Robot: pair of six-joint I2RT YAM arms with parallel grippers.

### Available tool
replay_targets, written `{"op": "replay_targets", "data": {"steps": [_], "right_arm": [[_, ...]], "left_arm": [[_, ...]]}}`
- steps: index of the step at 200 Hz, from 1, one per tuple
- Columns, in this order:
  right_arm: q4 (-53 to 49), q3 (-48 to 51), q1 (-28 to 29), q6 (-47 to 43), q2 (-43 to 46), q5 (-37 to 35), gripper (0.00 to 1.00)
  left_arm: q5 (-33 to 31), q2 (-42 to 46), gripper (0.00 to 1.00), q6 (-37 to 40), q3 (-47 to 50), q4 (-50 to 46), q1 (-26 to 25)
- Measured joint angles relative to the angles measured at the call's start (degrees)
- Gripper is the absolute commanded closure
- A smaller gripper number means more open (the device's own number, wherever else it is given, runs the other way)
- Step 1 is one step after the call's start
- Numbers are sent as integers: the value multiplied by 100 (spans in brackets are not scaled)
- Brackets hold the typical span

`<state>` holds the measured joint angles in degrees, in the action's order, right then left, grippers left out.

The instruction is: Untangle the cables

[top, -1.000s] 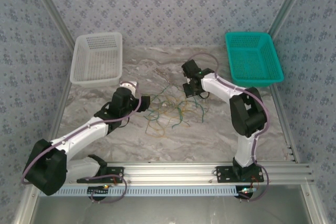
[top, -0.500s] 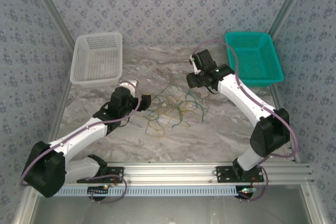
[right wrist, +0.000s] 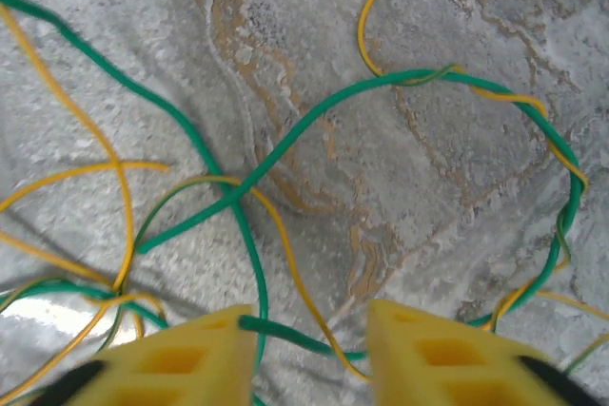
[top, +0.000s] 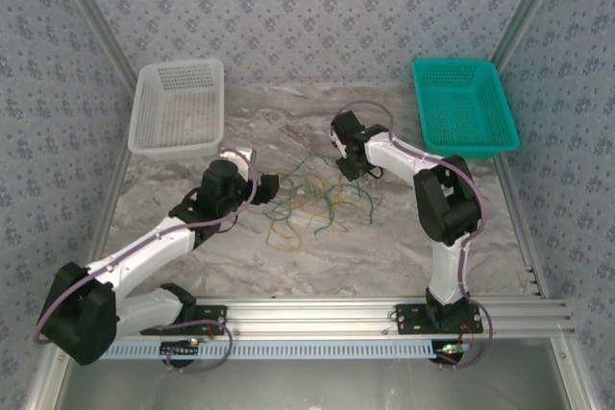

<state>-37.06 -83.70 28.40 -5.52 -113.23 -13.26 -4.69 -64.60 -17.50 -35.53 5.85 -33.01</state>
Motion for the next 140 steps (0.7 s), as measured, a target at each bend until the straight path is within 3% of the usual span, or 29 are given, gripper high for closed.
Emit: {"op": "replay_targets", "data": {"steps": [24,44,89,140], "right_arm": [[125,-120,-48,-52,-278,-111,89],[129,-120,-107,-107,-326,-144,97],[74,-175,-116,-116,-240,-413,100],[-474,-498,-4,83,686,-544,100]], "left_arm": [[-2,0,13,0,0,-4,0],[-2,0,13,0,0,-4,0],[-20,0,13,-9,0,-2,0],[-39,0,12,-17,-13,17,0]]}}
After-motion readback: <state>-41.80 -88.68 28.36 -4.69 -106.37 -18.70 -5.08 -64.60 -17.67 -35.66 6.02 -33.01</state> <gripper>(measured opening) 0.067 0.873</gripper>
